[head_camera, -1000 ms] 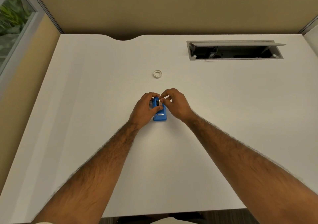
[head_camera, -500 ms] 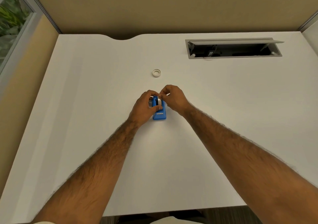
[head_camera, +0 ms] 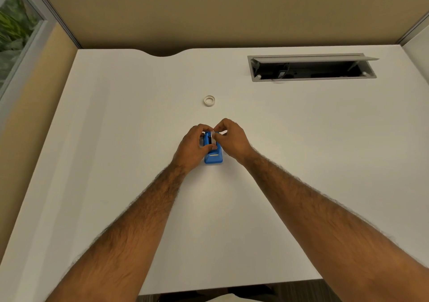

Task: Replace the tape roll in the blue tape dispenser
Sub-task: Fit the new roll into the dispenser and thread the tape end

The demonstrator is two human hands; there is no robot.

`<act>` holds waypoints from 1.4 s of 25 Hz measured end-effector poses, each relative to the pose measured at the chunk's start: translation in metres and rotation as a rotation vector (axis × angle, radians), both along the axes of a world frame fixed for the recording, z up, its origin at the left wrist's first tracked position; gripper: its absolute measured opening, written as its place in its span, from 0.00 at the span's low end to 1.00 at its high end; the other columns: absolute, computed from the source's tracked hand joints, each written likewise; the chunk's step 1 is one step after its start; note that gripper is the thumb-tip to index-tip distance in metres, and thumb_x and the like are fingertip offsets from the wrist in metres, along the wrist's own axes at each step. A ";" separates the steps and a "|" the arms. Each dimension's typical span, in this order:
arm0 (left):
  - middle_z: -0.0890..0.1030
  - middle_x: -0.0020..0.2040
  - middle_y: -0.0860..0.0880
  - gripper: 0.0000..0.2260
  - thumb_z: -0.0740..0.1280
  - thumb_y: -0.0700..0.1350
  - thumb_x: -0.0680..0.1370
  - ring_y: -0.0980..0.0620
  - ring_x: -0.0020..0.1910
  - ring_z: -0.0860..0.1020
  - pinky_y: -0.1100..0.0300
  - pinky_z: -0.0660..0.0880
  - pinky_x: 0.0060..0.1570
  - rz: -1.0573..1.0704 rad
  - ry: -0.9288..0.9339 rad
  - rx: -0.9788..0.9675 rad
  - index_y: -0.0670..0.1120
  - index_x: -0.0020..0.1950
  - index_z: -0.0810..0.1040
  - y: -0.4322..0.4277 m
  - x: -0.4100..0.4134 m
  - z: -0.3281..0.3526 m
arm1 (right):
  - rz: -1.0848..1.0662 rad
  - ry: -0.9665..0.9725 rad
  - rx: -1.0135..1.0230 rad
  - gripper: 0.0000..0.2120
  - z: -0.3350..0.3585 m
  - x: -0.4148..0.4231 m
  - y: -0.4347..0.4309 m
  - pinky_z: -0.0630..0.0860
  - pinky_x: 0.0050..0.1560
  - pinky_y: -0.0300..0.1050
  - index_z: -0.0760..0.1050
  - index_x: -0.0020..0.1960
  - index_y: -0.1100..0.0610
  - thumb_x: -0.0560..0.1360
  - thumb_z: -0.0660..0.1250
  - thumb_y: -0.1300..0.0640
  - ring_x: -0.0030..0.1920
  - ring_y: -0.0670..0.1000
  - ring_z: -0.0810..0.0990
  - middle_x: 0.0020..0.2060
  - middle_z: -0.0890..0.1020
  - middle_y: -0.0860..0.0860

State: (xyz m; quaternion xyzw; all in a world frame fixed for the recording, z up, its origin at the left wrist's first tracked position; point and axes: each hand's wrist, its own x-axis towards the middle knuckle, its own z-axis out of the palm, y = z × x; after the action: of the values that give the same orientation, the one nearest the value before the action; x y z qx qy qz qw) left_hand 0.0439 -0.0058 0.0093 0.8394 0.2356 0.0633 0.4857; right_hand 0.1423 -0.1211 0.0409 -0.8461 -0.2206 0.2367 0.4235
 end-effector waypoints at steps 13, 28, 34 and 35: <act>0.78 0.59 0.55 0.20 0.77 0.49 0.72 0.55 0.57 0.78 0.58 0.76 0.57 -0.009 -0.009 0.007 0.53 0.61 0.75 0.003 -0.002 -0.001 | -0.003 0.037 -0.053 0.08 -0.001 0.000 0.001 0.76 0.47 0.41 0.79 0.55 0.57 0.76 0.70 0.58 0.52 0.50 0.79 0.53 0.81 0.51; 0.78 0.61 0.53 0.18 0.76 0.48 0.74 0.54 0.56 0.77 0.60 0.75 0.55 -0.028 0.055 0.040 0.52 0.61 0.74 0.005 0.002 0.002 | -0.032 0.034 -0.089 0.13 0.008 0.000 0.006 0.76 0.49 0.42 0.79 0.61 0.60 0.78 0.68 0.57 0.52 0.51 0.81 0.56 0.83 0.55; 0.77 0.59 0.55 0.19 0.75 0.48 0.74 0.54 0.55 0.78 0.57 0.77 0.57 -0.049 0.015 0.041 0.51 0.62 0.75 0.006 -0.002 0.002 | 0.002 0.120 -0.025 0.16 0.011 -0.006 -0.005 0.79 0.60 0.53 0.77 0.64 0.58 0.77 0.69 0.62 0.59 0.54 0.79 0.62 0.78 0.55; 0.77 0.59 0.55 0.19 0.75 0.48 0.74 0.53 0.55 0.78 0.56 0.77 0.58 -0.056 0.004 0.045 0.51 0.62 0.75 0.006 -0.003 0.002 | 0.004 0.132 -0.017 0.17 0.010 -0.007 -0.006 0.79 0.60 0.52 0.76 0.65 0.58 0.77 0.69 0.63 0.60 0.55 0.79 0.62 0.78 0.55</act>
State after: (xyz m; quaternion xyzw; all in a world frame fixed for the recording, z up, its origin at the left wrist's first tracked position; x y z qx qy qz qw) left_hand 0.0412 0.0005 0.0114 0.8566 0.2117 0.0532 0.4676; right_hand 0.1351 -0.1270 0.0514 -0.8319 -0.1917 0.2947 0.4294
